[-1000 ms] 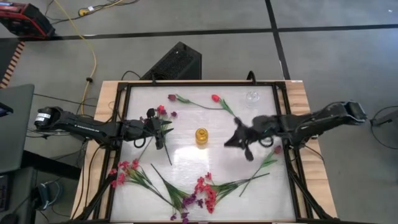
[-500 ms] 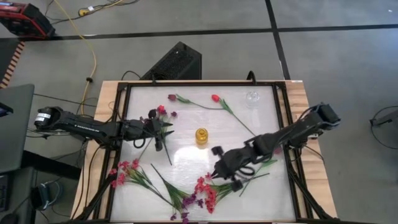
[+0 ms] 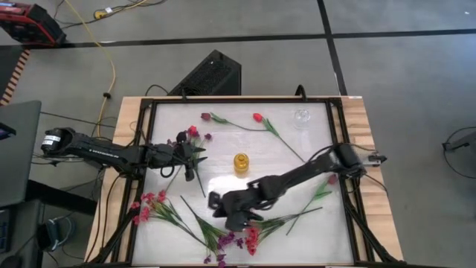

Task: Sort flowers into vase by color
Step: Put the bottom purple flowers into the yellow vase

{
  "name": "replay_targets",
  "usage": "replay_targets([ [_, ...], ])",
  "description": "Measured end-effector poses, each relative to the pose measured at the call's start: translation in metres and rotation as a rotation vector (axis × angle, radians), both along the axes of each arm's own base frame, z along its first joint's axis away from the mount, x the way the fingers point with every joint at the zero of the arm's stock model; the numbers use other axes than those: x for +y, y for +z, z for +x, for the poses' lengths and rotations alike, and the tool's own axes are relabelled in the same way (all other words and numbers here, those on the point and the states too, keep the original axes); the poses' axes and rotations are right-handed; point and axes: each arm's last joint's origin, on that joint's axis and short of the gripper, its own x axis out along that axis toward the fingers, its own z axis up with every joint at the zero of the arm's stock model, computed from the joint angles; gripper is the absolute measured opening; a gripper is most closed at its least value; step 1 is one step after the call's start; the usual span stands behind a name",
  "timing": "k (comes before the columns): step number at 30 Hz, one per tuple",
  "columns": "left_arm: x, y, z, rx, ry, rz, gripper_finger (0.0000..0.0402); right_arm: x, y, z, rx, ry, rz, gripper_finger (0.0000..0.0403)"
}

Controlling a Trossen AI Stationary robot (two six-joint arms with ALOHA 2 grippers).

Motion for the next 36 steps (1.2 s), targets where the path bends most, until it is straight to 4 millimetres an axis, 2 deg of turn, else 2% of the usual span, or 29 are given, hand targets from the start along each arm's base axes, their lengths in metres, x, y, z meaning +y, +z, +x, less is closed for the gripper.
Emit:
replay_targets([
  [8,0.001,-0.004,-0.002,0.063,0.007,0.037,0.0137,0.008,-0.038,0.041,-0.081,0.105,-0.329,0.0056],
  [13,0.002,-0.01,-0.005,0.122,0.049,0.044,0.0137,0.019,-0.07,0.048,-0.074,0.203,-0.567,0.0064],
  [17,0.002,-0.012,-0.006,0.129,0.077,-0.006,0.0137,0.028,-0.092,0.051,-0.09,0.234,-0.699,0.0089],
  [21,0.002,-0.013,-0.007,0.123,0.091,-0.04,0.0137,0.037,-0.095,0.052,-0.139,0.301,-0.758,0.0124],
  [27,0.002,-0.015,-0.008,0.123,0.117,-0.093,0.0137,0.044,-0.092,0.053,-0.214,0.378,-0.741,0.0167],
  [30,0.002,-0.015,-0.008,0.117,0.13,-0.117,0.0137,0.043,-0.095,0.051,-0.191,0.463,-0.815,0.0175],
  [36,0.002,-0.016,-0.009,0.11,0.154,-0.164,0.0137,0.039,-0.103,0.044,-0.097,0.592,-0.826,0.0169],
])
